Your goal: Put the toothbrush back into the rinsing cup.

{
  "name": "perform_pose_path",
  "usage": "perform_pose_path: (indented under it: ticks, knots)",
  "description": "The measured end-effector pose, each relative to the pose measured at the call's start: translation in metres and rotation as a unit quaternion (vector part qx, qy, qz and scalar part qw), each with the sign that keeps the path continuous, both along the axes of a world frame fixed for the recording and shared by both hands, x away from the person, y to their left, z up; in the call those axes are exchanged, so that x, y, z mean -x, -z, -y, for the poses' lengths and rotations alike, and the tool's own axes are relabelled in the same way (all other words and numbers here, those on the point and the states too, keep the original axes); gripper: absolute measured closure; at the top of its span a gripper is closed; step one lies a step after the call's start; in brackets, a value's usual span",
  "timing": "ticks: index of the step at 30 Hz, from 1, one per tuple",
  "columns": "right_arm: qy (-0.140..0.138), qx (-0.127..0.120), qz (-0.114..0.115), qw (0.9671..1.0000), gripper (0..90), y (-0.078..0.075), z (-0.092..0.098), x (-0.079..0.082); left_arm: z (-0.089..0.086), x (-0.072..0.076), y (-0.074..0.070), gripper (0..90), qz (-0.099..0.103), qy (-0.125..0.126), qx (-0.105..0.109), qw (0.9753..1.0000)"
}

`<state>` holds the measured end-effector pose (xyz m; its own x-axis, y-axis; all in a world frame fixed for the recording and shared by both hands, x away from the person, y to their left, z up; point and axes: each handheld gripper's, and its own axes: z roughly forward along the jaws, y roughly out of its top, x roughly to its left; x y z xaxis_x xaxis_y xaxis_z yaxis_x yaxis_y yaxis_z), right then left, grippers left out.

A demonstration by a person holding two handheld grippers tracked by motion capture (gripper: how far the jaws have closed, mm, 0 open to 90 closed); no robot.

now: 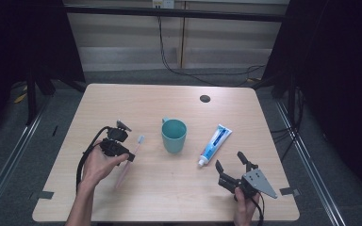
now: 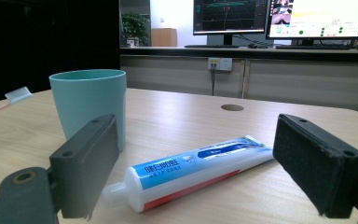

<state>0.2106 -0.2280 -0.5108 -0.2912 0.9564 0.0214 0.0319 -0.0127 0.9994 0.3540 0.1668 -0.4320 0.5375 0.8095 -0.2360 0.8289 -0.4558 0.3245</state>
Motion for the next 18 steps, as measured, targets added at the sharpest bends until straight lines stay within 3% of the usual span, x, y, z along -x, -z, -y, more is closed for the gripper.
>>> perform_pose_path:
  ticks: [13, 18]
  knots:
    - [0.000, 0.000, 0.000, 1.0000, 13.6, 0.000, 0.000, 0.000, -0.012, 0.005, -0.009, 79.2, 0.033, -0.015, 0.048, 0.9982]
    - [0.000, 0.000, -0.001, 1.0000, 13.6, 0.000, 0.000, 0.000, -0.012, 0.007, -0.013, 79.2, 0.044, -0.006, 0.063, 0.9970]
